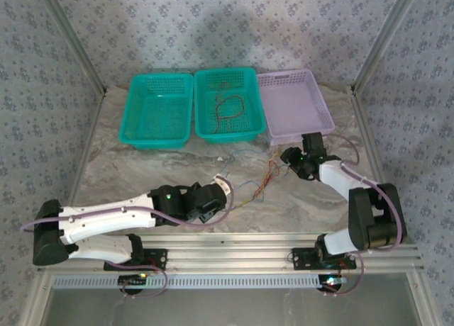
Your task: Untangle the cables
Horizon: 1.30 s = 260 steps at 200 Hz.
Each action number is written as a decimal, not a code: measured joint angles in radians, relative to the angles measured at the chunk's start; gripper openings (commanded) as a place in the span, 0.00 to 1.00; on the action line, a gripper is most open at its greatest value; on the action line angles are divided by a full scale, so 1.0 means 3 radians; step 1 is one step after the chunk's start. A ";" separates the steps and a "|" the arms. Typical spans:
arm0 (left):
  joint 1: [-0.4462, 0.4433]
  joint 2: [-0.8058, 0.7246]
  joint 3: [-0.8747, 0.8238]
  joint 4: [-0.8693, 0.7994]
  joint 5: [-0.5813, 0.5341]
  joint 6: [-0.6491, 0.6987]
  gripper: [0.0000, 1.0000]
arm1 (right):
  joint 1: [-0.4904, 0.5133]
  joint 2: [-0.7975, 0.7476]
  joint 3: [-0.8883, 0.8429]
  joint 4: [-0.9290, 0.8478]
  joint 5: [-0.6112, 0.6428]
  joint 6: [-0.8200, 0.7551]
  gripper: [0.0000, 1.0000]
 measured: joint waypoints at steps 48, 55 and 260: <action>0.0000 0.0039 0.0000 0.0010 0.0000 0.0013 0.00 | -0.0005 0.0203 0.0015 0.0159 -0.0017 0.0134 0.29; 0.0000 0.0039 0.0000 0.0028 0.0001 0.0014 0.00 | -0.0005 0.0226 0.0017 0.0179 -0.0027 0.0145 0.24; -0.0036 -0.0150 0.0594 0.0139 0.0004 0.0354 0.82 | 0.0388 -0.0937 0.0305 -0.0062 0.0174 -0.0436 0.00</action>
